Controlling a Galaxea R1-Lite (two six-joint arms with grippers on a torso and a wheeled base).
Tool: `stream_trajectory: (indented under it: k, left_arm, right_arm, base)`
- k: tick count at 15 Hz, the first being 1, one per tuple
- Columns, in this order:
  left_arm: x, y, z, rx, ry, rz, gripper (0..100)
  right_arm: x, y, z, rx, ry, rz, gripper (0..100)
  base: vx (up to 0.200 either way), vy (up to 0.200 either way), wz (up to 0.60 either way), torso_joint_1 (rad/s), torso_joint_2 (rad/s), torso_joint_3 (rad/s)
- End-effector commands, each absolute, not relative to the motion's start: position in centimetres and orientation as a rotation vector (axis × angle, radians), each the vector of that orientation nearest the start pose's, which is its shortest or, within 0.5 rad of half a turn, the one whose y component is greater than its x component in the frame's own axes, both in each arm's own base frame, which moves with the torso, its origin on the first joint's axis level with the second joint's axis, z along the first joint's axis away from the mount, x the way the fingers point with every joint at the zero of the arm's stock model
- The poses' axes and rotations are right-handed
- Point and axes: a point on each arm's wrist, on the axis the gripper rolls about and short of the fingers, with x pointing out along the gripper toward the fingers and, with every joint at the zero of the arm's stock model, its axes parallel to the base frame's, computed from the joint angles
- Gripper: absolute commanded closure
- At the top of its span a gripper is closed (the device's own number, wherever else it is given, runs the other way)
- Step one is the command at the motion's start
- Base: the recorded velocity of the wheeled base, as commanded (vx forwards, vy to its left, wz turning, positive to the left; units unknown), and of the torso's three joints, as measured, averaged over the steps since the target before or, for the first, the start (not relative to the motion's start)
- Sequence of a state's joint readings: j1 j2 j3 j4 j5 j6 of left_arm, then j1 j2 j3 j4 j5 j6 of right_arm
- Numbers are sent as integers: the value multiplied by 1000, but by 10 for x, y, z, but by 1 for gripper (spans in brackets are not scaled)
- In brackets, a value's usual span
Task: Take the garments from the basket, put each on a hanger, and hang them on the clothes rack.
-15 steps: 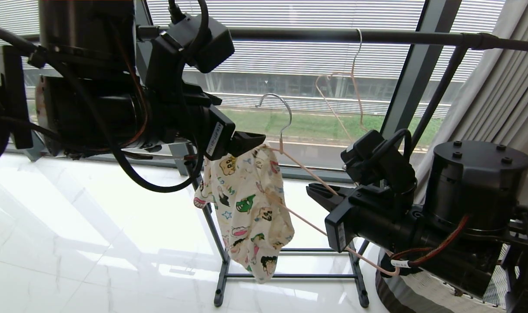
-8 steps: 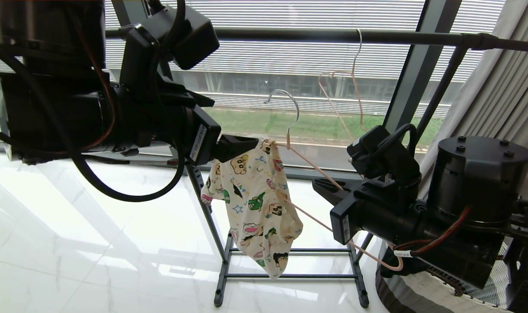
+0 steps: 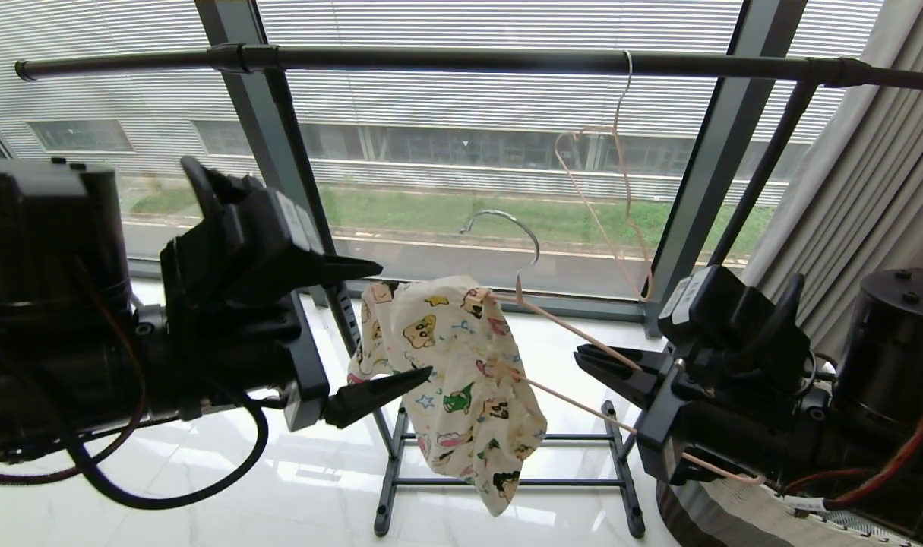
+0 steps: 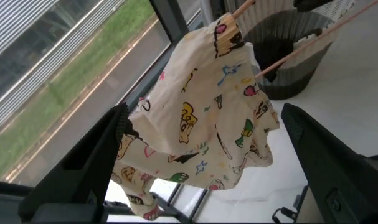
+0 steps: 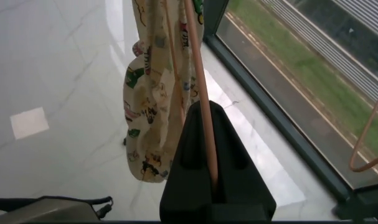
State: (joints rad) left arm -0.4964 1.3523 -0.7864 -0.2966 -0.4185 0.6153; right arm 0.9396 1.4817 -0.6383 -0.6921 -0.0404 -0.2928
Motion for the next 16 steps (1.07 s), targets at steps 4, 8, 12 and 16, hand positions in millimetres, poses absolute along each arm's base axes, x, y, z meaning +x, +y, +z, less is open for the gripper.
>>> stream_trajectory:
  k: [4, 8, 12, 16]
  left_arm:
    - [159, -94, 214, 586, -27, -1033, 0]
    - [153, -93, 205, 617, -35, -1079, 0]
    - [141, -100, 188, 621, 3, -1162, 0]
    - [135, -102, 180, 623, 26, -1198, 0]
  right_arm:
    - [128, 188, 198, -409, -32, 1016, 100]
    - [109, 197, 190, -440, -31, 1126, 100]
    - [93, 206, 188, -449, -39, 1210, 100]
    - [84, 210, 186, -480, -63, 1255, 100]
  base:
    - [0, 0, 0, 0, 0, 0]
    - [0, 0, 0, 0, 0, 0]
    - [0, 0, 0, 0, 0, 0]
    - [0, 0, 0, 0, 0, 0]
